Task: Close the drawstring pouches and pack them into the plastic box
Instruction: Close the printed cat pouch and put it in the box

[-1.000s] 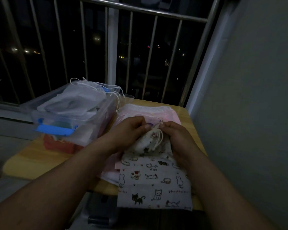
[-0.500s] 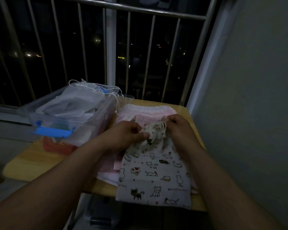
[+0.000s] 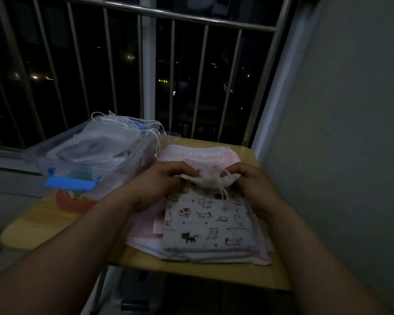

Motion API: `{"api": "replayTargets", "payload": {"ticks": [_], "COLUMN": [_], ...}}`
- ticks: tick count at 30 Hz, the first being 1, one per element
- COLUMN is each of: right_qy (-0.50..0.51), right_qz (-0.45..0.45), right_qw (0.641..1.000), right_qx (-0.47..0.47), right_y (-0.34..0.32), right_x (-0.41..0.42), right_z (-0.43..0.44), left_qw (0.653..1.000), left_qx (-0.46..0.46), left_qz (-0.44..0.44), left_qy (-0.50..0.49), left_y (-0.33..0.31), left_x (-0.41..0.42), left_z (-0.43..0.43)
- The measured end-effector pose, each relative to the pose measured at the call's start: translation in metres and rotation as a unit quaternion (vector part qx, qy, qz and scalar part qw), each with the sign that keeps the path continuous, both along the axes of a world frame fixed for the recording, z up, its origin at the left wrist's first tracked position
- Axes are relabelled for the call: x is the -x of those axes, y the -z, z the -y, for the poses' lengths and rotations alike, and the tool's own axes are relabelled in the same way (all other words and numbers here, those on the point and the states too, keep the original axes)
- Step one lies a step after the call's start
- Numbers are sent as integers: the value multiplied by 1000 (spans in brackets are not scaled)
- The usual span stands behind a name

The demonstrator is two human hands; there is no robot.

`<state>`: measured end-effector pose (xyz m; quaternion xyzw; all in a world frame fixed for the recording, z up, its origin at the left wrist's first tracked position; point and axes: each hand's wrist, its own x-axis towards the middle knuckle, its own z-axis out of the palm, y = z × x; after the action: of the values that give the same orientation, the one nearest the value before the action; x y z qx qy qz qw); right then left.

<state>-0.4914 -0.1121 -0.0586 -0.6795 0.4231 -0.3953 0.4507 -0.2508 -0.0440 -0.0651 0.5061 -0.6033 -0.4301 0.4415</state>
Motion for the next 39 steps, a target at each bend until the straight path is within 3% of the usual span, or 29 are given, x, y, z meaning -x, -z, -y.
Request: {"api": "replayTargets", "payload": {"ticks": [4,6,9,11,18,22,24,26,29,35,39], "right_qy": [-78,-96,-83,-83,-76,0,45,66,18,-94,-116], "right_qz": [20,-6,-124,-150,-79,31,112,201,237,219,298], "right_qw": [987,981,987,985,989,997,992,959,913,901,865], "right_qx": [-137,-169,-65,-16,100,67,-37,-191,-331,-362,-387], "right_y": [-4,-2,4,8,-4,-9,-5,-1,1,-10,-9], "right_x": [14,15,8,2,-9,-11,-7,-2,-1,-35,-47], "right_z": [-7,-11,-15,-17,-20,-16,-9,-4,-7,-39,-46], "left_qw": [990,992,987,979,981,998,997,985,959,921,929], "left_qx": [-121,-121,-92,-106,-120,-50,-19,-3,10,-7,-15], "left_qz": [-77,-15,111,160,146,21,-72,-168,-277,-387,-368], "left_qy": [15,-26,-76,-76,32,23,-13,-38,-66,-45,-27], "left_y": [1,7,14,9,-11,-12,-14,-16,-19,-24,-22], "left_x": [-6,-4,6,13,16,19,20,19,16,22,21], "left_z": [1,4,13,15,12,12,11,12,14,4,-1]}}
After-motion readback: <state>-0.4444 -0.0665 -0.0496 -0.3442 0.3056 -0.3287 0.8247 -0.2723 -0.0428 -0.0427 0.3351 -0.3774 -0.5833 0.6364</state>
